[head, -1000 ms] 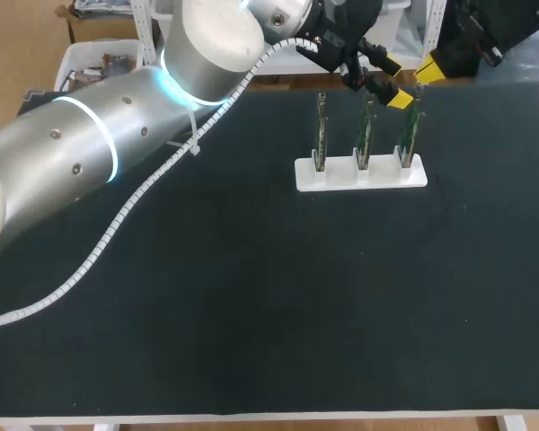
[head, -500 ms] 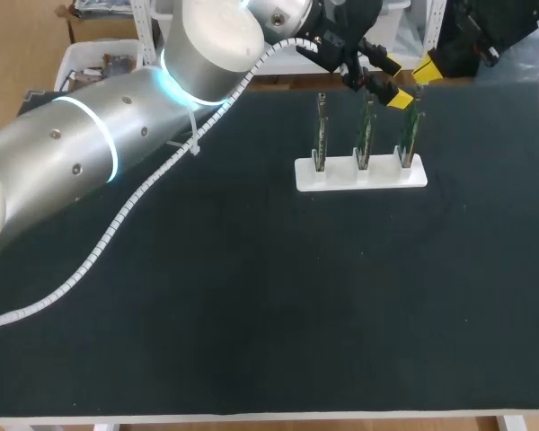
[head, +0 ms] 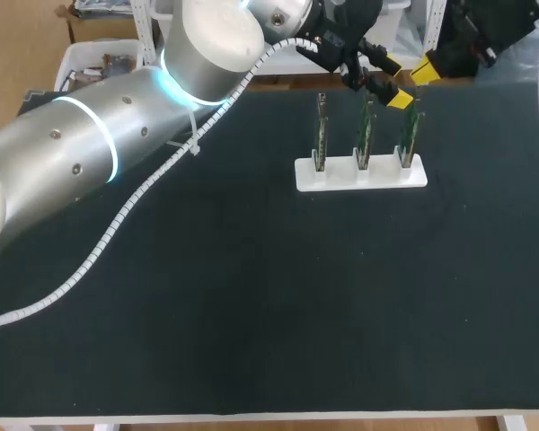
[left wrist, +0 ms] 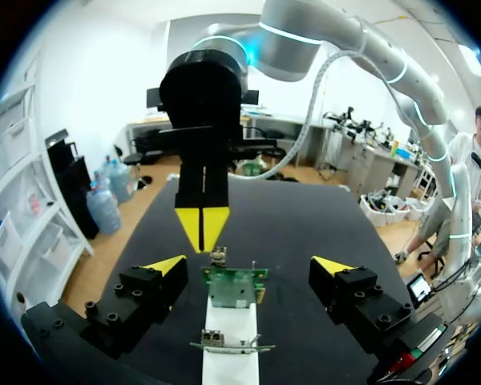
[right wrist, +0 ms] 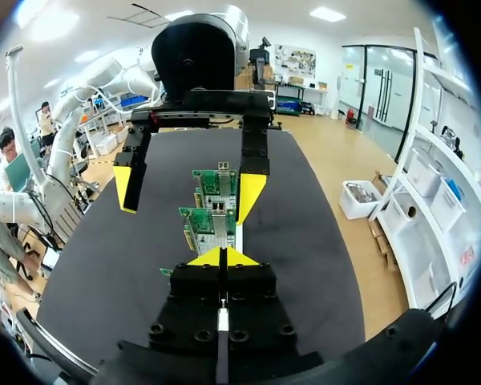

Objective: Pick up the optical module with the left hand, and insert it into the network port with the right hand.

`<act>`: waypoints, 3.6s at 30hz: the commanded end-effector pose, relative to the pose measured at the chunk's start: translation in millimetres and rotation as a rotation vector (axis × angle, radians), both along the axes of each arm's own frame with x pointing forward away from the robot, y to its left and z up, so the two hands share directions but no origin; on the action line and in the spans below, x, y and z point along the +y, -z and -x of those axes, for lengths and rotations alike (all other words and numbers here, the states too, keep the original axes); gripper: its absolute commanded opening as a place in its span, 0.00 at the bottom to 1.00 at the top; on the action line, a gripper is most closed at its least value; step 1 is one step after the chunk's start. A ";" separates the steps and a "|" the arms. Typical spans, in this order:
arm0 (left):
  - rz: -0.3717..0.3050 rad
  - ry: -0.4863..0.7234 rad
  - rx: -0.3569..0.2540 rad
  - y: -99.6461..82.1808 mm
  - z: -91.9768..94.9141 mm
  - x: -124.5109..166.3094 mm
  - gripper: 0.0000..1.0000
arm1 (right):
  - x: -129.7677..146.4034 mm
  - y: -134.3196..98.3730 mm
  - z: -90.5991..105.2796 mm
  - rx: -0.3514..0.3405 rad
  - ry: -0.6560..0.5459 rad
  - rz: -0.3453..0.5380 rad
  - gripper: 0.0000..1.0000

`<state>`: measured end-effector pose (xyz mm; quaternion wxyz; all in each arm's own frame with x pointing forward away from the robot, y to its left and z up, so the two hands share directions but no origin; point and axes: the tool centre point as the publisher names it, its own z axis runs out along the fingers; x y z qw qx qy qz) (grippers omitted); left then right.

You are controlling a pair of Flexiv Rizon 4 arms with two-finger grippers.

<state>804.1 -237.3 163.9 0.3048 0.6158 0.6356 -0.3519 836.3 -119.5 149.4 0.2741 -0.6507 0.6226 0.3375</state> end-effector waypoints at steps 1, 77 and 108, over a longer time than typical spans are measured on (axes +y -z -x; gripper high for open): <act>-0.002 0.000 0.000 -0.3 0.3 0.3 1.00 | -0.2 2.1 -8.0 0.116 -0.137 0.002 0.00; -0.002 0.000 0.000 -0.3 0.3 0.3 1.00 | -62.5 -45.2 14.3 0.065 -0.043 -0.090 0.00; -0.023 -0.092 -0.063 -29.5 6.8 49.3 1.00 | -62.5 -58.0 12.9 0.025 -0.043 -0.085 0.00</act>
